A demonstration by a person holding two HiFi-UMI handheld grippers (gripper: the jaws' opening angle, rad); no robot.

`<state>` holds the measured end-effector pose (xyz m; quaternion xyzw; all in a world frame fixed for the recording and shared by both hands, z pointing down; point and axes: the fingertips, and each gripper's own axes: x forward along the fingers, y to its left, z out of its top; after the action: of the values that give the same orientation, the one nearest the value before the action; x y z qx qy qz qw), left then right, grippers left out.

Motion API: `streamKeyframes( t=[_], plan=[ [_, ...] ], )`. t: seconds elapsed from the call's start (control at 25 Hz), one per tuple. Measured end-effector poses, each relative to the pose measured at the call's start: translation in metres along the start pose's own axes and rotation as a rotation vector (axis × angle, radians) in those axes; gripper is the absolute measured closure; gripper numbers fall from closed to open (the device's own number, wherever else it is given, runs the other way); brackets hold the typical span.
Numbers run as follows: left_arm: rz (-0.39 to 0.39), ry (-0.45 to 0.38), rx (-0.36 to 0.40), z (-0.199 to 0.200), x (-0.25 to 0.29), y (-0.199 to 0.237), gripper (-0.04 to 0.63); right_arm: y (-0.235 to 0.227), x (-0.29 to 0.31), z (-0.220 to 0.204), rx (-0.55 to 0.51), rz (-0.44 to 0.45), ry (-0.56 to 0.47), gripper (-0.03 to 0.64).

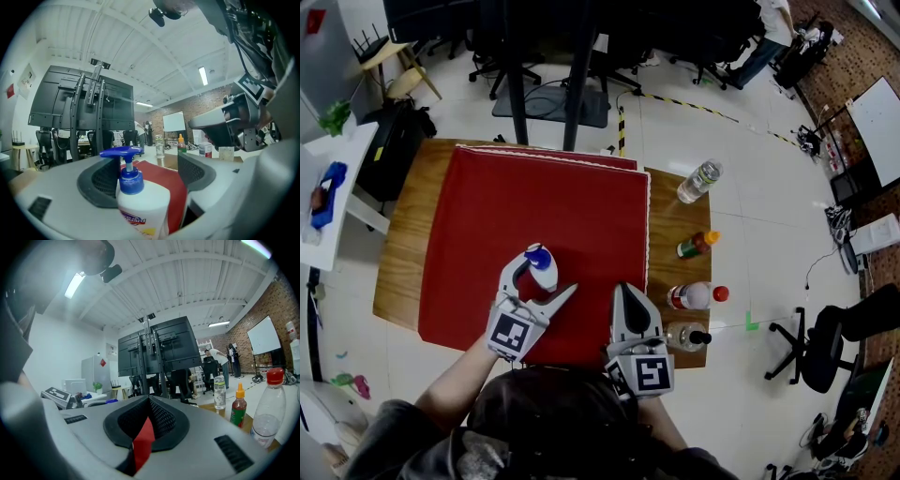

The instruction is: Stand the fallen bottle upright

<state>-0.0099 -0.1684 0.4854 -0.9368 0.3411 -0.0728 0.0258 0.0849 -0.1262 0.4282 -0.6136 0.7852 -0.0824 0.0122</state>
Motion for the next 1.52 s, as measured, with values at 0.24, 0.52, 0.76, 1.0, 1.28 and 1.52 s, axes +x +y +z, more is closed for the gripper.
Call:
streamKeyframes(
  t=[0.24, 0.52, 0.76, 1.0, 1.28, 1.52],
  plan=[
    [-0.009, -0.007, -0.038, 0.004, -0.002, -0.004, 0.156, 0.002, -0.003, 0.0, 0.001, 0.006, 0.004, 0.604],
    [0.004, 0.001, -0.032, 0.004, -0.013, 0.002, 0.147, 0.008, -0.003, 0.001, -0.006, 0.017, 0.002, 0.603],
    [-0.004, 0.004, -0.024, 0.001, -0.023, -0.001, 0.147, 0.018, -0.003, -0.003, -0.002, 0.04, 0.007, 0.604],
    [0.017, 0.031, -0.015, -0.004, -0.039, 0.004, 0.147, 0.032, -0.001, -0.005, -0.007, 0.06, 0.007, 0.603],
    [0.056, 0.04, -0.006, -0.007, -0.058, 0.012, 0.147, 0.056, -0.003, -0.006, -0.005, 0.08, 0.006, 0.604],
    [0.072, 0.059, 0.003, -0.009, -0.065, 0.016, 0.147, 0.062, -0.008, -0.009, -0.009, 0.072, 0.011, 0.603]
  ],
)
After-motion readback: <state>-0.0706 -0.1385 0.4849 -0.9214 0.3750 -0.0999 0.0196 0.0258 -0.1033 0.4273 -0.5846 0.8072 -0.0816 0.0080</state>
